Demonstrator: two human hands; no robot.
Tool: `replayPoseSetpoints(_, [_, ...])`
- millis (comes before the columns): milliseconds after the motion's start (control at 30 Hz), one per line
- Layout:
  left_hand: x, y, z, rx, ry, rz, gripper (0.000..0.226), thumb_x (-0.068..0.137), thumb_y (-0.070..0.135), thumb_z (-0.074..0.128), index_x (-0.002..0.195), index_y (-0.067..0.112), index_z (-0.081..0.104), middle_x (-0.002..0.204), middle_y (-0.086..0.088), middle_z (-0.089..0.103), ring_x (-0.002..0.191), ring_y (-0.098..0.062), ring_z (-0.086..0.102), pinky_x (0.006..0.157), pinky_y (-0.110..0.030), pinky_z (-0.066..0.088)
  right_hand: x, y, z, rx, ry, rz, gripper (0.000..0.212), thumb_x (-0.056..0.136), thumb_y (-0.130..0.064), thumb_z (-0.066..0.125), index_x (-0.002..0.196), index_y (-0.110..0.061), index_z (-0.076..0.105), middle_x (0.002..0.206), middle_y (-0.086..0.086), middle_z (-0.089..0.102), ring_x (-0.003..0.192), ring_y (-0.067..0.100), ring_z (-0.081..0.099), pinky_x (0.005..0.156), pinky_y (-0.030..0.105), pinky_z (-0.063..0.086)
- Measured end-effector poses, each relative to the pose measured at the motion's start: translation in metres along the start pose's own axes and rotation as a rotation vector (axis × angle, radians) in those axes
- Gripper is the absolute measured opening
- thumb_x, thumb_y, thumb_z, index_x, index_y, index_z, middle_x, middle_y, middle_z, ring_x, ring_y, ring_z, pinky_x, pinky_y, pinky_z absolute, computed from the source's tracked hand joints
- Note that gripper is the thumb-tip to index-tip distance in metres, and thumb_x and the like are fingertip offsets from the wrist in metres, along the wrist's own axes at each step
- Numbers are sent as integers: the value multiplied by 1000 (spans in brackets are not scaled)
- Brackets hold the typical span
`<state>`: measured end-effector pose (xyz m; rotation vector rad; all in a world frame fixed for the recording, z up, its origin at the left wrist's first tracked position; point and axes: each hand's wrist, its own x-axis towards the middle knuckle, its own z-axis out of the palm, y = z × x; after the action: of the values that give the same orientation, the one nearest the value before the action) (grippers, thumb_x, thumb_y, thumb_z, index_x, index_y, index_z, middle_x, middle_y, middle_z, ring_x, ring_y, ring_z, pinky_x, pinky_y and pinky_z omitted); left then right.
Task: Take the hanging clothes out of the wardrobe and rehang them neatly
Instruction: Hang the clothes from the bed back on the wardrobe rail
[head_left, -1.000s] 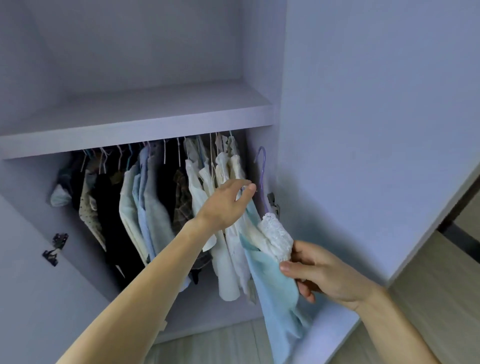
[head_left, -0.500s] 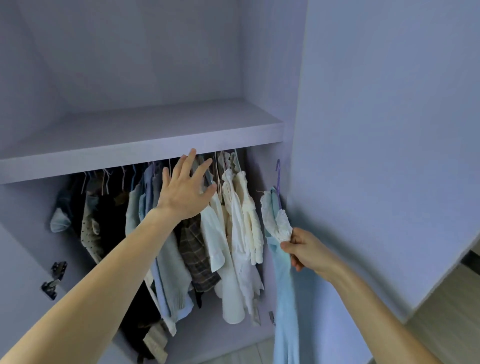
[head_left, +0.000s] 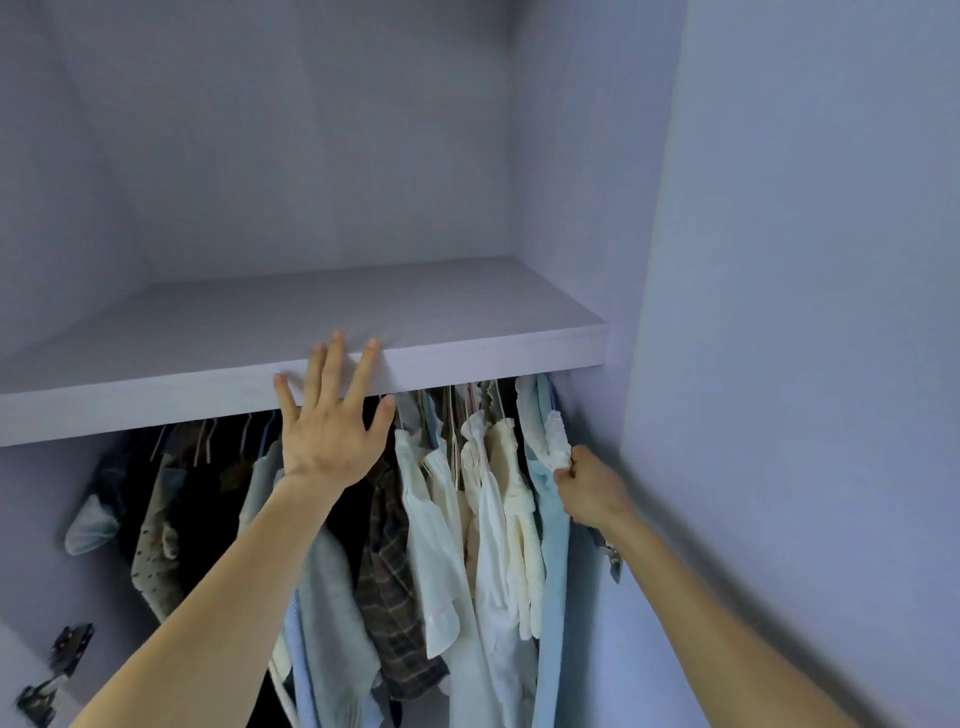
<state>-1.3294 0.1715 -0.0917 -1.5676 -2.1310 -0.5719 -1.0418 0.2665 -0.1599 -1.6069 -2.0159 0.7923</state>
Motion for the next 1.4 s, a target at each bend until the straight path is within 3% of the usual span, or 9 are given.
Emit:
replayPoseSetpoints(100, [5, 1, 16, -5, 90, -10, 66, 99, 59, 22, 158, 39, -2, 166, -6, 2, 153, -25, -5, 118, -65, 1, 33, -7, 4, -119, 47, -34, 12, 101, -20, 39, 102, -8, 43, 93, 6, 56, 82, 28, 55, 66, 33, 39])
replayPoseSetpoints(200, [10, 0, 32, 14, 146, -34, 70, 98, 62, 25, 158, 39, 0, 165, -8, 4, 153, -24, -9, 117, -66, -2, 63, -8, 15, -136, 92, -41, 16, 101, -19, 40, 109, -6, 46, 104, 10, 58, 94, 33, 59, 70, 33, 40])
replayPoseSetpoints(333, [19, -2, 49, 29, 204, -50, 73, 97, 64, 29, 154, 42, -12, 164, -7, -2, 149, -20, -26, 114, -60, -18, 96, -9, 24, -206, 156, -56, 22, 100, -17, 44, 117, -4, 47, 119, 15, 59, 105, 37, 60, 74, 35, 40])
replayPoseSetpoints(467, [22, -5, 58, 31, 270, -43, 75, 94, 65, 31, 155, 42, -6, 163, -9, 1, 148, -19, -27, 111, -52, -29, 123, -13, 31, -222, 182, -66, 23, 98, -14, 46, 118, -3, 48, 123, 17, 58, 108, 39, 59, 75, 34, 39])
replayPoseSetpoints(900, [27, -9, 68, 79, 393, -19, 73, 94, 63, 33, 157, 32, 14, 160, -10, 9, 151, -19, -21, 114, -56, -22, 161, 15, 87, -246, 109, 27, 31, 94, -16, 53, 122, -4, 46, 123, 16, 58, 107, 35, 61, 71, 30, 38])
replayPoseSetpoints(1233, [27, -11, 71, 84, 366, -16, 76, 94, 64, 32, 156, 41, -5, 161, -7, 2, 150, -19, -23, 114, -56, -22, 160, 21, 95, -237, 89, 7, 31, 96, -19, 51, 124, -7, 46, 123, 15, 58, 106, 36, 60, 70, 34, 42])
replayPoseSetpoints(1400, [25, -9, 68, 100, 325, -28, 76, 94, 65, 30, 155, 42, -9, 162, -6, -3, 150, -20, -24, 115, -55, -21, 153, 37, 87, -236, 70, 44, 38, 92, -14, 49, 129, -14, 43, 125, 15, 56, 109, 38, 59, 83, 43, 52])
